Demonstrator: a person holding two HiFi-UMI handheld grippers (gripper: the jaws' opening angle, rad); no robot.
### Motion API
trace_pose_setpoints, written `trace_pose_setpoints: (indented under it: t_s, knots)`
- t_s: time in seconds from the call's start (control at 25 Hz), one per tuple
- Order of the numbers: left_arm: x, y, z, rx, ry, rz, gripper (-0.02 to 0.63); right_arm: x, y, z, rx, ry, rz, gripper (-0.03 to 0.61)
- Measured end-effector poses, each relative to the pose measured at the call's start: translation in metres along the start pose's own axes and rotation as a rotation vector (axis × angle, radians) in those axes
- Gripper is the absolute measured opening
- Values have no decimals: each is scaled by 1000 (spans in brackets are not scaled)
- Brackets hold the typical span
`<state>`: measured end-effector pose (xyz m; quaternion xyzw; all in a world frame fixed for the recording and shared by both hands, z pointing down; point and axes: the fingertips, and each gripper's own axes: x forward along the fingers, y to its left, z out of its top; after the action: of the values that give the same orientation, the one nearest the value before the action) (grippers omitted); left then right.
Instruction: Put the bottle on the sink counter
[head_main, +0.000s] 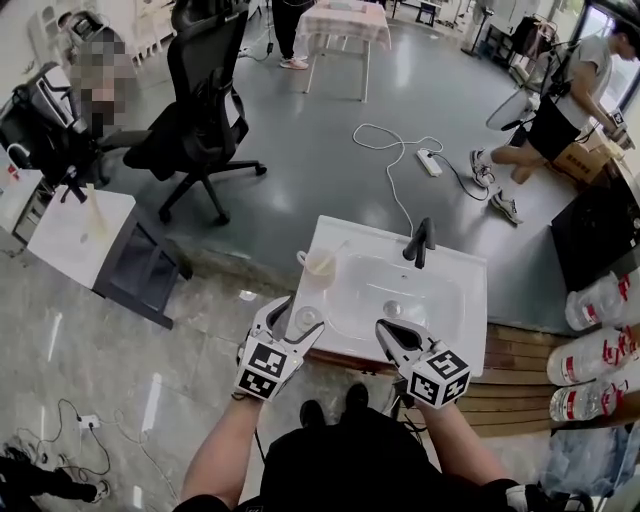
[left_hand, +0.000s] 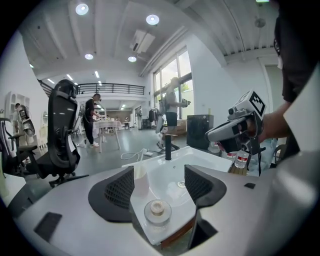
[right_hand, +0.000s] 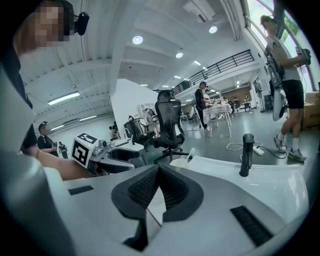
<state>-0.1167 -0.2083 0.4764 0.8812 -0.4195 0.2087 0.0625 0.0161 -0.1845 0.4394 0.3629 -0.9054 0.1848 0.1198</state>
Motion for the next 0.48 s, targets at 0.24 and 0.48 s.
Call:
trace_pose_setpoints:
  t_s: [0.24, 0.48]
  knots:
    - [10, 3, 27, 8, -32, 79, 166, -7, -44, 10, 9, -23, -15, 14]
    - [16, 4, 58, -12, -74, 141, 103, -12, -77, 23, 16, -64, -9, 14]
